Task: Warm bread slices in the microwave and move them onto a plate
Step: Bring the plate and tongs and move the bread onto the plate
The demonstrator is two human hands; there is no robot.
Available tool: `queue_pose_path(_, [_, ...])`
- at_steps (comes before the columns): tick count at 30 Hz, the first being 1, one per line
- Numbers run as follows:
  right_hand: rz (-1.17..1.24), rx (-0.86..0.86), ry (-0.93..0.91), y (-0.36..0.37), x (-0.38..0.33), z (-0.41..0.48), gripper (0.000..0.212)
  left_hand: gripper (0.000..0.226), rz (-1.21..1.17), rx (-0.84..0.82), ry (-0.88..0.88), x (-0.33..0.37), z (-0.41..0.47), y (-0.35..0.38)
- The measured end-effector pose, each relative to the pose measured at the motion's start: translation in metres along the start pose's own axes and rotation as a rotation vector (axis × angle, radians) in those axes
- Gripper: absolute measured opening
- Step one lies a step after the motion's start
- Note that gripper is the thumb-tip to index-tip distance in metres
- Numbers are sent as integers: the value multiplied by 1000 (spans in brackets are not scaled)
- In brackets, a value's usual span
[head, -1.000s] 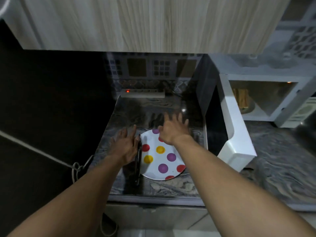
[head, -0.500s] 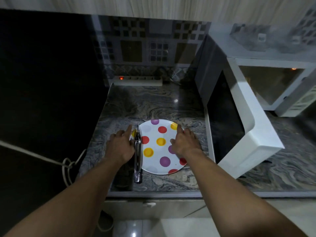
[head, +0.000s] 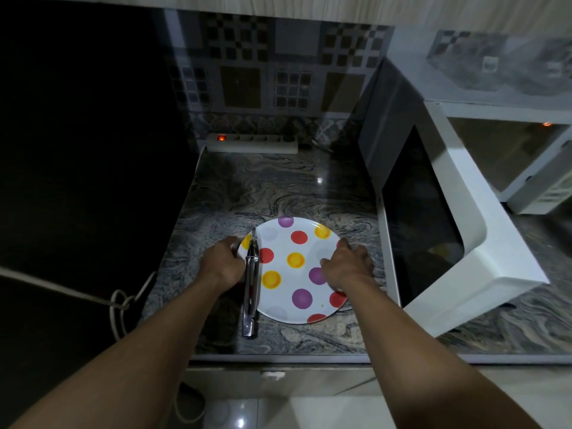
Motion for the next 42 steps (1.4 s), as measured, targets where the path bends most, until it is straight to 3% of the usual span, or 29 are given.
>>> queue_pose_path(9, [263, -29, -66, 10, 3, -5, 56, 34, -434, -44, -95, -40, 18, 2])
queue_pose_path(16, [458, -142, -127, 2, 3, -12, 46, 47, -678, -70, -162, -16, 2, -26])
queue_pose_path(21, [511, -210, -194, -5, 1, -21, 45, 63, -684, -147, -172, -17, 1, -42])
queue_pose_path(31, [578, -223, -271, -35, -1, -51, 39, 66, -643, -130, -117, 16, -28, -79])
queue_pose_path(42, [508, -248, -435, -72, 29, -114, 33, 70, -669, -78, -84, 54, -123, -122])
Point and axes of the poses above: each hand's wrist, its own z-axis towards the middle knuckle, its own y-axis out of the palm, x = y × z, the point moved 2 cm from there along z, towards the middle knuckle, and after that the axes turned 13 degrees about y, right-handed, at the moved point
